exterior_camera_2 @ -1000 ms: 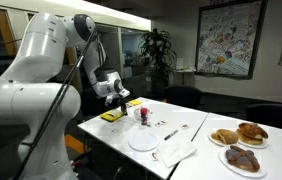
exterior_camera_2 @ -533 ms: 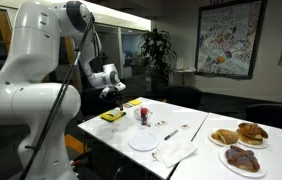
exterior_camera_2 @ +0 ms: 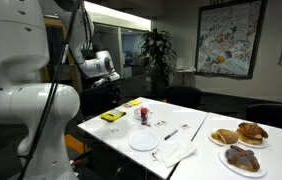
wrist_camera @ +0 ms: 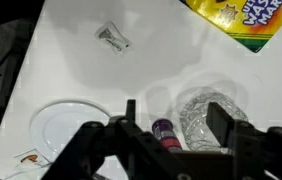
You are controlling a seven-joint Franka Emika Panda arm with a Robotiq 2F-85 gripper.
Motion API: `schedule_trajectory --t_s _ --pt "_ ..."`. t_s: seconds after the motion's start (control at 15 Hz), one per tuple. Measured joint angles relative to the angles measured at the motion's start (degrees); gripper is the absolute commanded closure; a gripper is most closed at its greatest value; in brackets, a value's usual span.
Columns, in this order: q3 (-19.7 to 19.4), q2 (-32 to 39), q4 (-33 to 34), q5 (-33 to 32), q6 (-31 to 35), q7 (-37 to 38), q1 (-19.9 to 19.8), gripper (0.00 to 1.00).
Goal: Move the glass object and the bottle on the table
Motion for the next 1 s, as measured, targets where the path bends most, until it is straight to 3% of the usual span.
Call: schedule_trajectory --t_s 0.27,0.6,1.0 --pt "5.1 -5.7 -6.5 -0.7 -0.3 0.5 -8.2 0.0" --pt "7.0 -7.7 -10.3 -2.4 0.6 -0.6 -17.1 0.0" --pt "7.1 -4.4 -8.1 -8.0 5.5 -0.6 -22.0 0.0"
